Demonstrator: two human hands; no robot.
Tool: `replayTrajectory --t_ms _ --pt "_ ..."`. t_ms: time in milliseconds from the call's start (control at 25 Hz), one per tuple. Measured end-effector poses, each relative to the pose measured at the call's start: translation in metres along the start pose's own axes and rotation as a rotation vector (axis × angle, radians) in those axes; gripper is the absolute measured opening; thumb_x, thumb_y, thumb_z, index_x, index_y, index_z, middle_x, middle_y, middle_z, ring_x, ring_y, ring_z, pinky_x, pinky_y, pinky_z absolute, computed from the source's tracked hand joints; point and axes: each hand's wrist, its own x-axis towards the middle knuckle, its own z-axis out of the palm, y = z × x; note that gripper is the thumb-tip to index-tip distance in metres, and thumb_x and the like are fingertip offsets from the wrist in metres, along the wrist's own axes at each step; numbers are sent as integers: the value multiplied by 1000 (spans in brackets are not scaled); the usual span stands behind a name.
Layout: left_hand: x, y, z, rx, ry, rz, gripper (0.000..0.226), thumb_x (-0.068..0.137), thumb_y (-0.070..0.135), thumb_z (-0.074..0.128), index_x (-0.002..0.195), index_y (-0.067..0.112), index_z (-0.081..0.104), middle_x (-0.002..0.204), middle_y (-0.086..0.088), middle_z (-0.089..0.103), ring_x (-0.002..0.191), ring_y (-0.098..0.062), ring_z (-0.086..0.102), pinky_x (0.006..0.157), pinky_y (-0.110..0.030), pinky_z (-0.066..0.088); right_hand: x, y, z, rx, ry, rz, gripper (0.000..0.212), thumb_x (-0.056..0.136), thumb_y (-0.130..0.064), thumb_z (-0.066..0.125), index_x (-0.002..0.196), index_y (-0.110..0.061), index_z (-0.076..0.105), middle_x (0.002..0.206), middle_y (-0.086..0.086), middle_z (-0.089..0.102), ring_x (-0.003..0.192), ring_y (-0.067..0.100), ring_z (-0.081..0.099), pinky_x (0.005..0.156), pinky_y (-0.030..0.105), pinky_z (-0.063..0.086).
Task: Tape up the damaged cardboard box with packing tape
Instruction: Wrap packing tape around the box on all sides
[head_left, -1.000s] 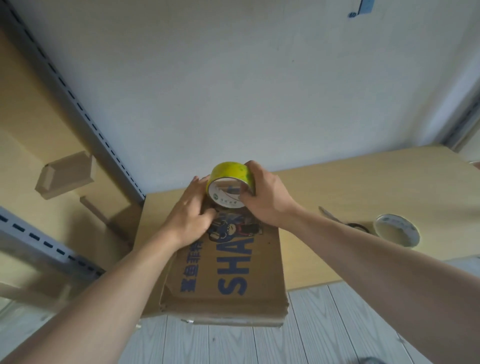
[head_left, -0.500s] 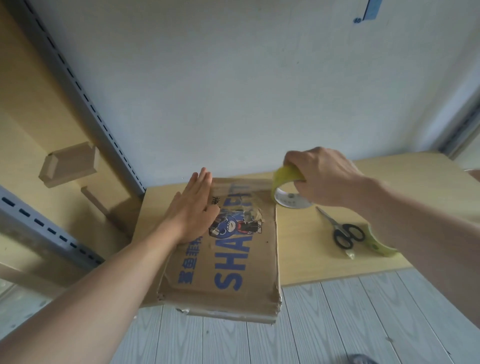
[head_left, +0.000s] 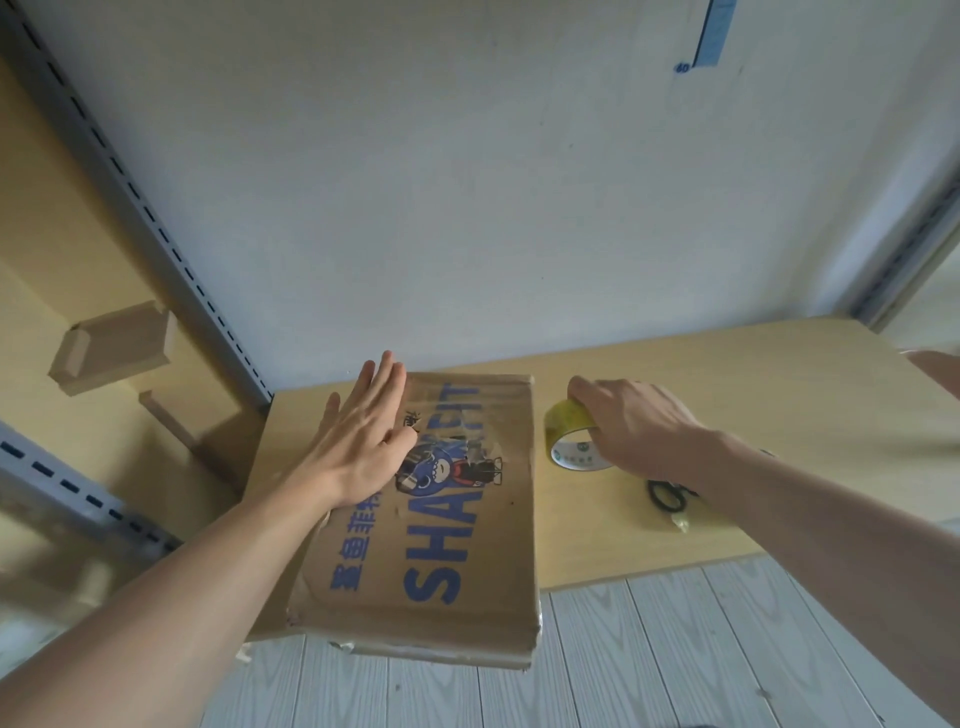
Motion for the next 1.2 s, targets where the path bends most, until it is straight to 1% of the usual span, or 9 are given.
replayTrajectory --t_ms 160,360,480,600,680,760,920,1080,1200 --pt "-1 -3 2 132 57 150 73 89 57 9 159 38 2 165 21 -17 147 4 -29 117 -56 -24 -4 -5 20 151 17 16 10 91 -12 42 95 -19 36 82 3 53 67 33 51 52 33 34" --pt "-2 2 -2 148 41 306 66 95 52 7 159 35 14 167 21 0 147 14 -12 126 -54 -2 -2 -2 24 188 32 36 11 89 -10 44 95 -17 38 81 3 52 68 35 52 53 34 34" --pt "-8 19 -3 213 -75 235 69 97 61 3 159 31 -4 165 18 -18 146 12 -22 126 -52 -8 -1 -3 26 188 21 37 12 88 -9 44 96 -16 39 82 3 52 69 36 53 54 35 36" --pt "-15 51 2 285 -189 82 91 89 78 6 155 24 -26 157 5 -40 146 -9 -36 121 -55 -18 0 -2 27 205 12 47 12 88 -9 43 95 -16 37 82 4 52 70 37 53 55 37 40" --pt "-11 79 6 261 -172 90 107 79 90 7 153 22 -30 155 -2 -43 147 -17 -36 118 -59 -19 0 -2 26 214 6 39 11 89 -9 42 94 -16 36 83 4 52 70 37 54 56 40 45" --pt "5 106 13 253 -132 110 120 75 95 22 154 21 -30 157 -4 -42 148 -21 -35 118 -63 -17 -2 -3 25 229 -6 30 11 91 -10 43 92 -18 35 84 2 52 71 37 55 58 42 49" --pt "43 124 11 273 -209 -62 127 75 74 64 156 31 -24 167 -9 -23 151 -38 -25 114 -75 -5 -4 -2 25 269 5 41 16 88 -8 44 92 -21 34 87 6 56 71 37 54 60 43 49" --pt "50 119 11 116 -236 -78 106 79 47 69 159 31 1 158 -5 15 151 -33 -2 113 -76 4 -8 8 35 419 11 139 30 84 -6 49 112 -16 42 90 12 61 74 36 56 62 42 50" --pt "43 115 13 -21 -128 -57 99 77 33 73 157 31 14 152 -2 22 150 -25 5 114 -73 1 -19 18 35 541 79 303 28 83 -13 58 109 -20 50 92 7 64 80 31 57 68 40 50"
